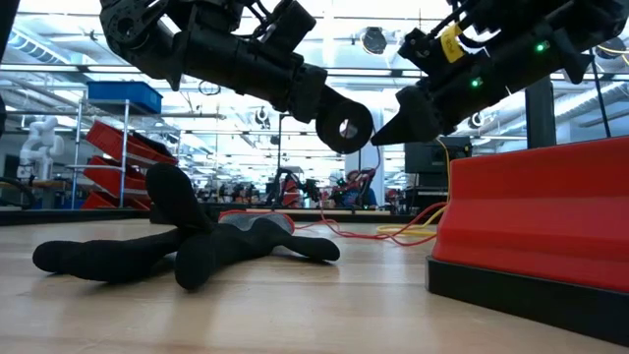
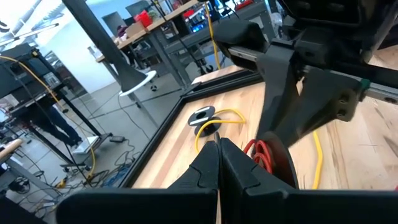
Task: Coil cords
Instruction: Uncoil the red wire from the black spool
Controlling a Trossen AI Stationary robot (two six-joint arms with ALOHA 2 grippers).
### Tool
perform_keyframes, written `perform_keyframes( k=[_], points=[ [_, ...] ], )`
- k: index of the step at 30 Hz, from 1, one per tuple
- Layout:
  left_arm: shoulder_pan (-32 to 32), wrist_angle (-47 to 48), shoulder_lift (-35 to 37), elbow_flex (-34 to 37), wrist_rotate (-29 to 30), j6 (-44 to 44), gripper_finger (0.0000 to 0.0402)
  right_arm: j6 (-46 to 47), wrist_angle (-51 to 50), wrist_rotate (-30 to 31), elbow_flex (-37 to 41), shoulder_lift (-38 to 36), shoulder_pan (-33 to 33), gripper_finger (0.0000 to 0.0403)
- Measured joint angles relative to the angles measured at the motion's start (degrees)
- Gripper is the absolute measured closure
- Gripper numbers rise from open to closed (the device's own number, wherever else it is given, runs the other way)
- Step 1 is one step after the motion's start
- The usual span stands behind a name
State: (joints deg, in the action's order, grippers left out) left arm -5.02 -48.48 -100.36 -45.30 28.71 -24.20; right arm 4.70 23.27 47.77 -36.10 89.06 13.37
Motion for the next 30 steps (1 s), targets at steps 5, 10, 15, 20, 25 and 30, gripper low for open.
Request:
perform_keyframes(
  k=[5,10,15,20,25,30],
  points=[
    [0.0,0.8,0.0,0.0,0.0,-0.1,0.0402,0.3,0.3,4.5,0.0,-0.3,1.1,0.0402],
    [0.2,1.1,0.0,0.0,1.3,-0.2,0.0402,-0.9,5.4,4.2,0.0,-0.4,3.6,0.0402],
    [0.2,0.8,0.0,0.0,1.4,-0.1,0.0402,-2.7,11.6,-3.5,0.0,-0.3,4.7,0.0403],
    [0.1,-0.2,0.0,0.0,1.4,1.2,0.0402,-2.1,13.9,-10.3,0.0,1.9,3.9,0.0403],
    [0.1,-0.3,0.0,0.0,1.4,1.3,0.0402,0.5,17.1,-16.1,0.0,7.6,2.3,0.0403],
    [0.2,-0.7,0.0,0.0,1.6,1.3,0.0402,3.1,18.2,-17.0,-0.7,13.7,0.9,0.0403]
  ],
)
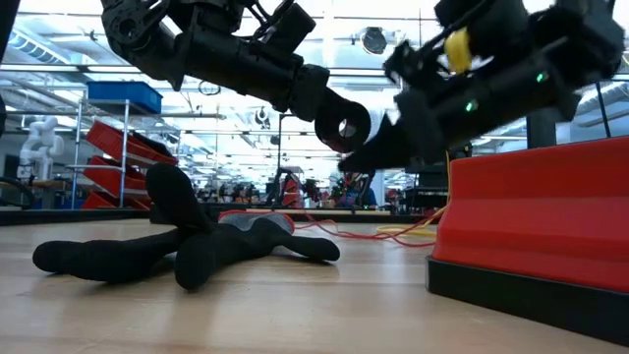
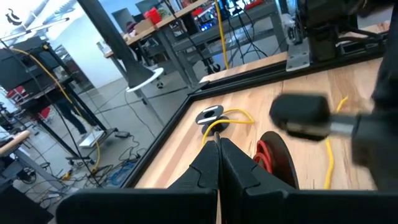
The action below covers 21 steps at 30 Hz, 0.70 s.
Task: Coil cords
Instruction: Uncoil the red wire from the black spool
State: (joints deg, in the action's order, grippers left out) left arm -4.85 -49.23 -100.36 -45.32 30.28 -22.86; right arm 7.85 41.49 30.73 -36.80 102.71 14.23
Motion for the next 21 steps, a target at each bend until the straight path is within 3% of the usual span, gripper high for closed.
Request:
perform_keyframes(
  k=[4,8,16,21],
  points=[
    [-0.1,-0.5,0.0,0.0,0.0,0.1,0.0402,2.6,-1.4,1.6,-0.7,2.5,-1.6,0.0403],
    [-0.6,-1.1,0.0,0.0,0.0,0.0,0.0402,5.7,-8.9,8.7,-0.8,0.7,-2.7,0.0403],
    [-0.7,-1.2,0.0,0.0,-0.2,0.0,0.0402,15.5,-33.0,22.4,-0.8,-9.8,-2.7,0.0403],
    [-0.7,-0.7,0.0,0.0,-0.2,-0.6,0.0402,18.4,-41.5,26.5,-0.8,-17.4,-0.2,0.0403]
  ],
)
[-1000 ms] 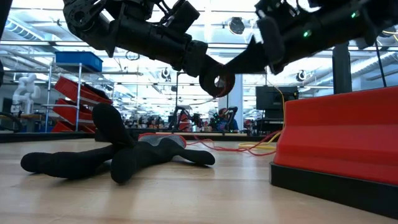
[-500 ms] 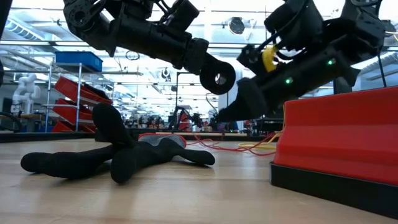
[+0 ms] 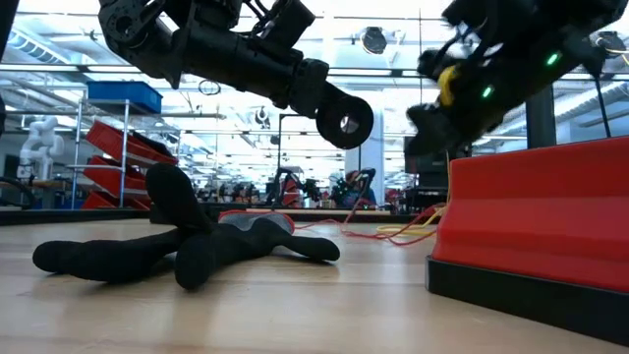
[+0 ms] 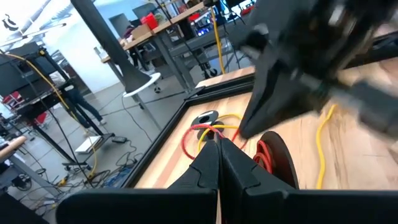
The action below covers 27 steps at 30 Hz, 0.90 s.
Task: Coil cords
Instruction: Uncoil the red wire from the black spool
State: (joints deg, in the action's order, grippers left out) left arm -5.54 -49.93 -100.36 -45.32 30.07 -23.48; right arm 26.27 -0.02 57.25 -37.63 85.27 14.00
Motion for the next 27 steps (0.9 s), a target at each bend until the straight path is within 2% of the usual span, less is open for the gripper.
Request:
perform_keyframes(
  k=[6,13,19,27],
  points=[
    [0.3,2.2,0.0,0.0,2.6,-1.5,0.0402,-4.6,3.0,0.1,0.0,-5.3,6.1,0.0403],
    [1.1,3.3,0.0,0.0,3.3,-1.4,0.0402,-14.9,16.4,-0.9,0.0,-4.9,13.4,0.0403],
    [1.1,3.2,0.0,0.0,4.3,-1.3,0.0402,-17.5,26.7,-8.0,0.0,0.2,15.2,0.0403],
    [1.1,-1.3,0.0,0.0,4.2,-1.0,0.0402,-14.0,37.5,-15.1,0.0,12.3,10.6,0.0403]
  ],
)
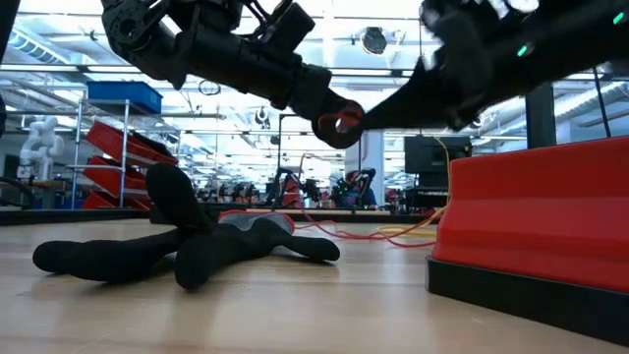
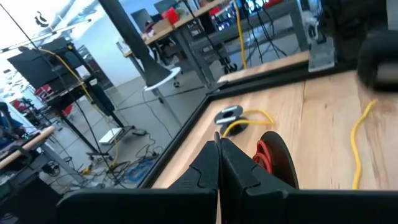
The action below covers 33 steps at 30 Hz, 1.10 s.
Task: Coil cords
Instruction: Uncoil the red wire from the black spool
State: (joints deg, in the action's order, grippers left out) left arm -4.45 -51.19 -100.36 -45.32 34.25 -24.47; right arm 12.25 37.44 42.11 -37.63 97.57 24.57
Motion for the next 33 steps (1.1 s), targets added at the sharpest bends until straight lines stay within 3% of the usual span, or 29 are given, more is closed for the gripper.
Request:
perform_keyframes(
  k=[5,14,20,30,33],
  points=[
    [0.0,-1.6,0.0,0.0,-1.2,0.0,0.0402,1.7,2.7,-3.4,0.0,5.2,-4.8,0.0403],
    [-0.2,-1.9,0.0,0.0,-2.3,0.0,0.0402,16.1,-19.2,-3.1,0.0,4.7,-11.6,0.0403],
    [-0.6,-1.9,0.0,0.0,-2.3,0.0,0.0402,18.2,-21.7,-2.0,0.0,4.7,-10.7,0.0395],
    [-1.0,-1.9,0.0,0.0,-2.7,0.0,0.0402,17.3,-23.3,2.5,0.0,0.1,-5.8,0.0283],
    [-1.0,-2.2,0.0,0.0,-2.7,0.0,0.0402,15.4,-23.0,7.0,0.0,-1.5,-4.4,0.0257]
  ],
)
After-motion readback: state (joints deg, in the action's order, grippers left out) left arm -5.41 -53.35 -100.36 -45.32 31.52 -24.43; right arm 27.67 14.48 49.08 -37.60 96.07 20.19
